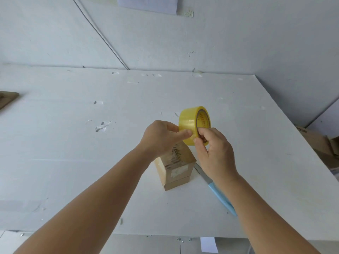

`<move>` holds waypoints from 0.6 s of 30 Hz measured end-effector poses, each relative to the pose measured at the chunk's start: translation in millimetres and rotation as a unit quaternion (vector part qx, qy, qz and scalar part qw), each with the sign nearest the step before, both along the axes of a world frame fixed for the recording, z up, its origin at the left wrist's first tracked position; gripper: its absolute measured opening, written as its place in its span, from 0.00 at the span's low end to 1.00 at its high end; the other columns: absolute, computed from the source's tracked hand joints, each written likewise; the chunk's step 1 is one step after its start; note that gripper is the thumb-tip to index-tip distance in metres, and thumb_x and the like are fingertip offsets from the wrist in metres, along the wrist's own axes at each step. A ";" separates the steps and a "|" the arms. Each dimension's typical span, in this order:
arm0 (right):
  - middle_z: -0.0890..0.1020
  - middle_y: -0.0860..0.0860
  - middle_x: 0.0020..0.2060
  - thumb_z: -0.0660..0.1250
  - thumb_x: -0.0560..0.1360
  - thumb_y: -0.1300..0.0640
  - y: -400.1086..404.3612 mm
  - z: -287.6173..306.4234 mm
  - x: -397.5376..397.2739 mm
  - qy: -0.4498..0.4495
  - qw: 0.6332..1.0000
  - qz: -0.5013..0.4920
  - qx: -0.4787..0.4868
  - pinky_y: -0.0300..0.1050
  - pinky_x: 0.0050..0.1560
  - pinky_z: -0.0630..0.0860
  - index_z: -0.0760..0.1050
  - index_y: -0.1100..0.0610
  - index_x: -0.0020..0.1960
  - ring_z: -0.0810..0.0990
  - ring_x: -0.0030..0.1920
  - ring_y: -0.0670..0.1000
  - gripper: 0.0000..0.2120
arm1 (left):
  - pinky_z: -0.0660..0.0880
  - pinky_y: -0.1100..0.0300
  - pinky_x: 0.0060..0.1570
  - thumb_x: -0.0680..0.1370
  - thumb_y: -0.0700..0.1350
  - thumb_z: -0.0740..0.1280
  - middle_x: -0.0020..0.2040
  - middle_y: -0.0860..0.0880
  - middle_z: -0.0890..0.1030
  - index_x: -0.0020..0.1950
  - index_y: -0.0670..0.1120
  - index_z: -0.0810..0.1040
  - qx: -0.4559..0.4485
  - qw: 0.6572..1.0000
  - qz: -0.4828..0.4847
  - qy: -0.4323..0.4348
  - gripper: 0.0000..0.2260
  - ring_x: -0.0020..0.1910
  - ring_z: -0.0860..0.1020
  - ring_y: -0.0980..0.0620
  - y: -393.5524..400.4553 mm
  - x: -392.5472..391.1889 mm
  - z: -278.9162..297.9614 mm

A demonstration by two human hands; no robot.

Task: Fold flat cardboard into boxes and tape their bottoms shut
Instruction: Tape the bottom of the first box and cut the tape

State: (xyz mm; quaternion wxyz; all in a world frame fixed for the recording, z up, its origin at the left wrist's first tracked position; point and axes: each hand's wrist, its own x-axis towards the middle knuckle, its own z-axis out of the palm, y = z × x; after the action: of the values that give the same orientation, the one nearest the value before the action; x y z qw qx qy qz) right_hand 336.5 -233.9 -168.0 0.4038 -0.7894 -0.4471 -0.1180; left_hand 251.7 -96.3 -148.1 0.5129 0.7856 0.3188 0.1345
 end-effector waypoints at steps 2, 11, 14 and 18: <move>0.78 0.52 0.40 0.67 0.74 0.63 -1.9 -0.1 1.9 -0.004 1.000 0.003 -0.007 0.47 0.38 0.72 0.78 0.60 0.47 0.75 0.42 0.55 0.03 | 0.64 0.70 0.23 0.65 0.66 0.73 0.20 0.60 0.71 0.40 0.50 0.83 0.023 0.999 0.021 0.016 0.19 0.21 0.69 0.62 -0.8 -0.3 -5.8; 0.77 0.57 0.49 0.59 0.77 0.61 -24.0 -38.4 35.5 -0.014 0.976 -0.110 -0.187 0.47 0.44 0.68 0.76 0.59 0.55 0.72 0.52 0.59 0.10 | 0.63 0.60 0.56 0.66 0.59 0.73 0.52 0.54 0.70 0.60 0.56 0.75 0.222 0.971 -0.024 0.088 0.24 0.58 0.66 0.51 -2.4 -13.4 -35.6; 0.76 0.55 0.52 0.57 0.78 0.61 -37.5 -60.7 50.8 -0.010 0.929 -0.140 -0.343 0.48 0.48 0.71 0.74 0.56 0.57 0.71 0.57 0.58 0.11 | 0.55 0.56 0.64 0.67 0.62 0.71 0.62 0.56 0.66 0.63 0.61 0.73 0.250 0.963 -0.022 0.093 0.25 0.65 0.58 0.51 -3.0 -19.6 -46.5; 0.75 0.53 0.52 0.56 0.78 0.60 -47.8 -80.4 50.3 0.016 0.898 -0.113 -0.426 0.45 0.46 0.69 0.75 0.53 0.58 0.72 0.56 0.57 0.13 | 0.45 0.50 0.70 0.67 0.72 0.63 0.74 0.54 0.57 0.70 0.65 0.65 0.276 0.950 -0.062 0.133 0.32 0.74 0.47 0.52 2.5 -25.4 -55.7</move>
State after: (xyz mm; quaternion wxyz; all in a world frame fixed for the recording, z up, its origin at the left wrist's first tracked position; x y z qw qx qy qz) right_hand 386.8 -281.6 -248.4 0.0201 -0.9328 -0.3562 0.0513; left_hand 226.3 -93.8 -203.8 0.2366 0.9255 0.2849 0.0796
